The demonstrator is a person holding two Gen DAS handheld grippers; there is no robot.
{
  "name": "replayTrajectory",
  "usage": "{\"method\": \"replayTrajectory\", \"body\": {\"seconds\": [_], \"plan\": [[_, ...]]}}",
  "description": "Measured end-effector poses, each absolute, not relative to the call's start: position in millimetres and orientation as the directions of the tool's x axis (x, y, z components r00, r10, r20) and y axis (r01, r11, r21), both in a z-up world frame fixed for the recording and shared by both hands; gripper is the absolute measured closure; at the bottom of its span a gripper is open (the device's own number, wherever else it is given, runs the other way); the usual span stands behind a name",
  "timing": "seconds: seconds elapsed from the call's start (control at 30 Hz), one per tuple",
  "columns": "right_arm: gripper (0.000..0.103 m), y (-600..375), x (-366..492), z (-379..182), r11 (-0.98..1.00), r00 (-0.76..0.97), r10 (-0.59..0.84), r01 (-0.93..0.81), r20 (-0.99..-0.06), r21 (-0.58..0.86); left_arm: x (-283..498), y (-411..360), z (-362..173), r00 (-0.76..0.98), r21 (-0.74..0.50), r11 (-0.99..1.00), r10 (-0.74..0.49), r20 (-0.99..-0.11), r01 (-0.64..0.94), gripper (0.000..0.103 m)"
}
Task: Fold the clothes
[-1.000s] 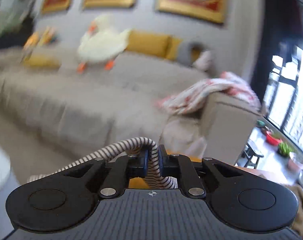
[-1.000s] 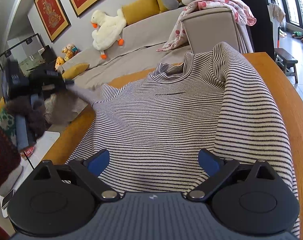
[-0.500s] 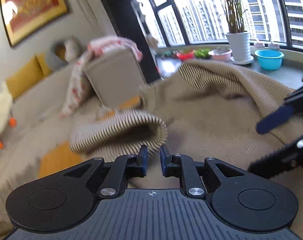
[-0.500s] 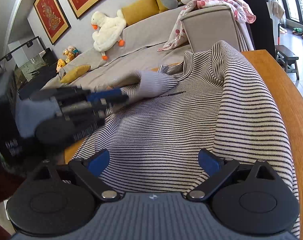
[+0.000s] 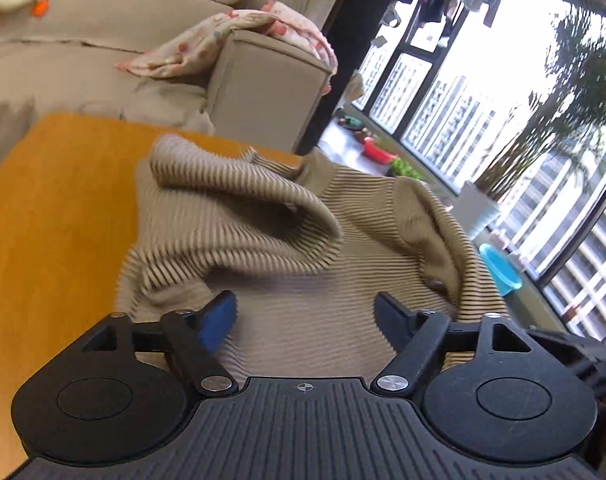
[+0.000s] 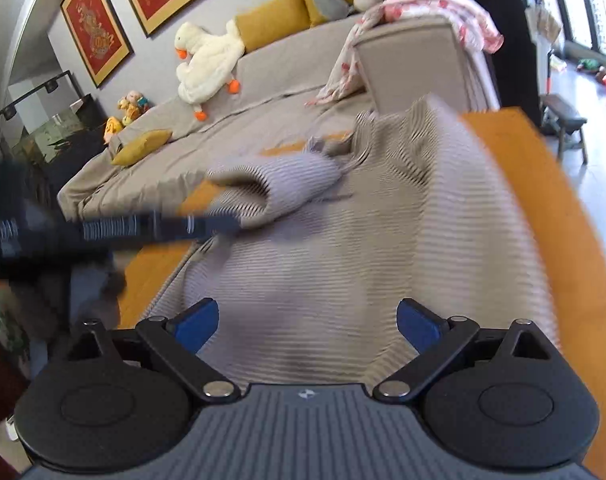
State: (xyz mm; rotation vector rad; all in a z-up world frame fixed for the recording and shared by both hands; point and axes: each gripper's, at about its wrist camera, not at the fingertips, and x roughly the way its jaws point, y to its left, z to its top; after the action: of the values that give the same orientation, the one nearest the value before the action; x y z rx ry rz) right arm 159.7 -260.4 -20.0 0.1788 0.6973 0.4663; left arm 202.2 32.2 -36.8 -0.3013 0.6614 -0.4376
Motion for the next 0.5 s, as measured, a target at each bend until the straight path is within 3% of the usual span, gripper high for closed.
{"method": "replayTrajectory", "body": {"seconds": [0.1, 0.2, 0.23, 0.3, 0.33, 0.37, 0.5], "plan": [[0.009, -272, 165, -16, 0.959, 0.737, 0.258, -0.275, -0.625, 0.071, 195, 14, -44, 0.716, -0.264, 0.908, -0.42, -0.558, 0.327, 0.011], [0.011, -282, 160, -6, 0.975, 0.806, 0.057, -0.171, -0.589, -0.141, 188, 9, -41, 0.746, -0.116, 0.928, -0.356, -0.562, 0.355, 0.01], [0.018, -285, 157, -2, 0.969, 0.823, -0.007, -0.134, -0.567, -0.206, 186, 11, -40, 0.756, -0.083, 0.931, -0.338, -0.561, 0.356, 0.01], [0.034, -289, 141, 8, 0.965, 0.801, 0.025, -0.175, -0.598, -0.194, 186, 20, -41, 0.764, -0.083, 0.941, -0.316, -0.562, 0.328, 0.01], [0.052, -290, 132, 12, 0.963, 0.784, 0.055, -0.205, -0.618, -0.175, 185, 23, -41, 0.766, -0.095, 0.944, -0.313, -0.562, 0.316, 0.01], [0.06, -292, 124, 17, 0.96, 0.765, 0.084, -0.234, -0.638, -0.155, 184, 25, -41, 0.768, -0.106, 0.946, -0.312, -0.56, 0.308, 0.01], [0.058, -274, 75, 24, 0.894, 0.663, 0.23, -0.432, -0.713, -0.114, 176, 24, -39, 0.776, -0.102, 0.948, -0.306, -0.552, 0.302, 0.009]]}}
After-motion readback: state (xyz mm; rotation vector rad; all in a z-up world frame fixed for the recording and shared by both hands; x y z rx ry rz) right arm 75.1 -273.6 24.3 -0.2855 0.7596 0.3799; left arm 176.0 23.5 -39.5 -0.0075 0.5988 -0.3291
